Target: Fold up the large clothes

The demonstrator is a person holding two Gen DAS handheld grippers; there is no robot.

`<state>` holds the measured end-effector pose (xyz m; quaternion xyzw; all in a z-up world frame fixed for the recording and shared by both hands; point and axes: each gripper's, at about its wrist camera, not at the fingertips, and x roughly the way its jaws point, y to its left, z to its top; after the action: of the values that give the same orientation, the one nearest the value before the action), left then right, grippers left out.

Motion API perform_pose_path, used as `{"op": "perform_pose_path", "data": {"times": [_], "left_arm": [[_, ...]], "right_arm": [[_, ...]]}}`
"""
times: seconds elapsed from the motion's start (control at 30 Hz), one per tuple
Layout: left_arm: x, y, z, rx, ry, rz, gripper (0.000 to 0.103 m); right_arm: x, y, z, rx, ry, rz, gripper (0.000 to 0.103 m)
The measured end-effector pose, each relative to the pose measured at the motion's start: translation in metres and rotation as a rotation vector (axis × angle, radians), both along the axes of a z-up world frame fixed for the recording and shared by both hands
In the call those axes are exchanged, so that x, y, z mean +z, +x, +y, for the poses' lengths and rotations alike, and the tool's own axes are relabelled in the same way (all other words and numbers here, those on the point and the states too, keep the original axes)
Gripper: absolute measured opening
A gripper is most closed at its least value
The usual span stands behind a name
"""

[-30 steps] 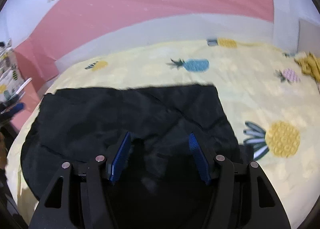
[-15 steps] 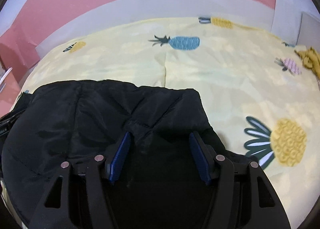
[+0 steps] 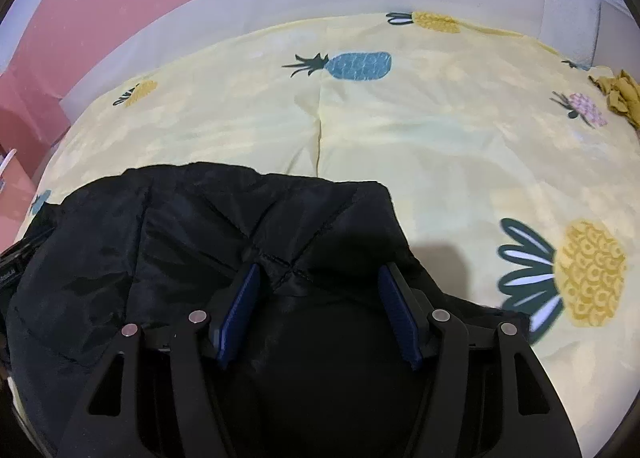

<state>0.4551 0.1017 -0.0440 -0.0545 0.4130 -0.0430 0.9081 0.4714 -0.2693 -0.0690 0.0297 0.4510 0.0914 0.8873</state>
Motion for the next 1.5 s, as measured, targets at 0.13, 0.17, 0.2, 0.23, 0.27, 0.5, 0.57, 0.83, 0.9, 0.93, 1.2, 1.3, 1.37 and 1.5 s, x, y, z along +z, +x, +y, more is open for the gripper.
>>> {"op": "perform_pose_path", "data": {"times": [0.13,0.17,0.2,0.23,0.27,0.5,0.57,0.83,0.9,0.93,1.2,1.3,1.37,1.5], "left_arm": [[0.025,-0.014,0.017,0.007,-0.012,-0.045,0.08],[0.03,-0.017,0.024,0.018,-0.001,-0.062,0.08],[0.031,-0.017,0.03,0.031,0.013,-0.072,0.08],[0.03,-0.015,0.036,0.043,0.028,-0.071,0.08],[0.025,-0.01,0.044,0.061,0.043,-0.054,0.08],[-0.023,0.012,0.07,0.138,-0.038,0.045,0.081],[-0.028,0.015,0.07,0.143,-0.037,0.042,0.082],[-0.036,0.017,0.067,0.156,-0.037,0.034,0.084],[-0.036,0.018,0.067,0.157,-0.031,0.035,0.084],[-0.036,0.018,0.066,0.158,-0.028,0.036,0.084],[-0.037,0.017,0.065,0.162,-0.028,0.03,0.084],[-0.036,0.018,0.066,0.162,-0.035,0.036,0.084],[-0.032,0.018,0.066,0.159,-0.031,0.044,0.084],[-0.018,0.011,0.068,0.165,-0.02,0.03,0.083]], "right_arm": [[0.029,-0.016,-0.009,0.001,0.025,-0.063,0.061],[0.034,-0.019,-0.012,0.005,0.036,-0.076,0.061],[0.039,-0.021,-0.015,0.006,0.047,-0.089,0.061],[0.041,-0.02,-0.016,0.005,0.043,-0.09,0.061],[0.039,-0.017,-0.016,0.003,0.025,-0.078,0.061],[-0.006,0.021,-0.014,-0.006,0.005,0.056,0.061],[-0.015,0.025,-0.012,-0.007,0.005,0.061,0.061],[-0.027,0.03,-0.014,-0.018,0.028,0.071,0.063],[-0.028,0.03,-0.013,-0.02,0.021,0.071,0.063],[-0.028,0.031,-0.014,-0.019,0.018,0.071,0.063],[-0.029,0.032,-0.014,-0.019,0.012,0.07,0.063],[-0.028,0.032,-0.014,-0.02,0.012,0.073,0.063],[-0.026,0.03,-0.014,-0.022,0.008,0.069,0.063],[-0.011,0.02,-0.026,-0.043,0.038,0.038,0.063]]}}
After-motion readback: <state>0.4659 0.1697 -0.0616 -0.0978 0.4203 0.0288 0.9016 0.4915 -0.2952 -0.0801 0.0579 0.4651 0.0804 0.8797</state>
